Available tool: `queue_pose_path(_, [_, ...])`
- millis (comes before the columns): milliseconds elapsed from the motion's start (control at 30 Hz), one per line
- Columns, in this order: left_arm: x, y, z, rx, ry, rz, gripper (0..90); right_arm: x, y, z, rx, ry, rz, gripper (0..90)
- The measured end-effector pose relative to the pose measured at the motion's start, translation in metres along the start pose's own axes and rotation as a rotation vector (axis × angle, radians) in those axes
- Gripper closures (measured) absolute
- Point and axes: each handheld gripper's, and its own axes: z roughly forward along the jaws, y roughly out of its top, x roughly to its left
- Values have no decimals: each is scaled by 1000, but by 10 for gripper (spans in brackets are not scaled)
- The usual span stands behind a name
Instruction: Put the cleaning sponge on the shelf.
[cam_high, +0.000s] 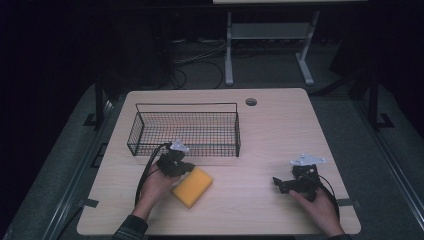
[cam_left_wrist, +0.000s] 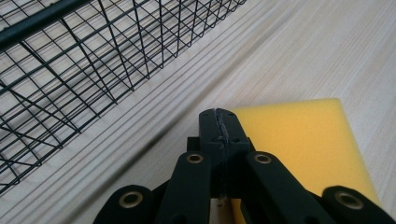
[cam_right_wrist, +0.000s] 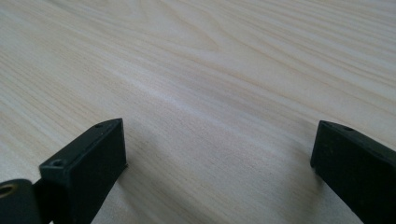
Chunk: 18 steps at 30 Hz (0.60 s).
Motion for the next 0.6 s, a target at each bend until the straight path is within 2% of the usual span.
queue_pose_path(167, [2,-2,-7,-8,-2,-9,893,0,0,0,0,0,0,26])
queue_pose_path(333, [0,-3,-15,-8,7,-16,804,0,0,0,0,0,0,26])
queue_pose_path(433, [1,-5,-21,0,2,-32,726,0,0,0,0,0,-1,26])
queue_pose_path(467, [1,-6,-23,5,-3,-44,659,0,0,0,0,0,-1,26])
queue_pose_path(567, [0,-7,-25,7,-5,-55,572,0,0,0,0,0,-1,26])
queue_pose_path(600, [-1,-7,-26,10,-5,-60,572,0,0,0,0,0,-1,26])
